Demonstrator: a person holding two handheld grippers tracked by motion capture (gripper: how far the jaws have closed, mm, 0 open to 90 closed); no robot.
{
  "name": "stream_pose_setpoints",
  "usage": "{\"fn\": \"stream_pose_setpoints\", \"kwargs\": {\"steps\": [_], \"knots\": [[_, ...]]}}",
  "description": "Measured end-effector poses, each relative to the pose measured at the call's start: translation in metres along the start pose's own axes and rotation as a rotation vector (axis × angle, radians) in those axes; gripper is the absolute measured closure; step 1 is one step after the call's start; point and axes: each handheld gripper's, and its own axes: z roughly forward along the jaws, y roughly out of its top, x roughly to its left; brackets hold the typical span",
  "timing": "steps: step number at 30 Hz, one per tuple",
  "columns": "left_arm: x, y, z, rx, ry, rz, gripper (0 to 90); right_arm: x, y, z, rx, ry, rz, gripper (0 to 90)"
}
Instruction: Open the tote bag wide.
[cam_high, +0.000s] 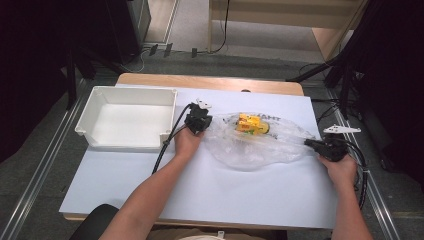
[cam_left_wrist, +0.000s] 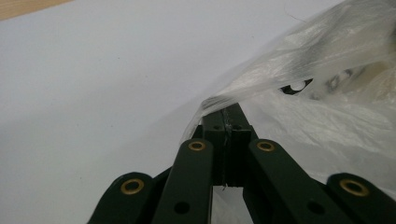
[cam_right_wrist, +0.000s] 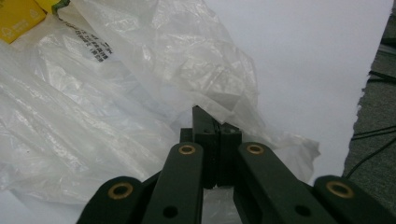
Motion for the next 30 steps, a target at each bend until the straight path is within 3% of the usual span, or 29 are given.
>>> {"fn": "stream_pose_setpoints", "kwargs": {"steps": [3,5,9,14,19,26,30], "knots": [[0.001,0.0,0.0,0.003,-0.004,-0.009,90.0,0.002,-0.001,0.001,-0.013,0.021,-0.028,90.0],[0.002,0.001,0.0,0.007,-0.014,-0.017,90.0,0.004,0.001,0.002,-0.003,0.046,-0.022,90.0],[0.006,0.006,-0.002,0.044,-0.041,-0.035,90.0,0.016,0.011,0.003,0.003,0.072,-0.054,90.0],[0.007,0.01,-0.01,0.044,-0.07,-0.012,90.0,0.026,0.019,0.003,-0.008,0.1,-0.084,90.0],[0.004,0.016,-0.021,0.01,-0.096,-0.009,90.0,0.029,0.022,0.0,-0.002,0.116,-0.068,90.0],[0.002,0.024,-0.035,-0.033,-0.131,-0.027,87.2,0.036,0.03,-0.01,-0.032,0.131,-0.083,90.0],[0.003,0.028,-0.044,-0.047,-0.142,-0.017,88.7,0.042,0.035,-0.012,-0.028,0.135,-0.105,90.0]]}}
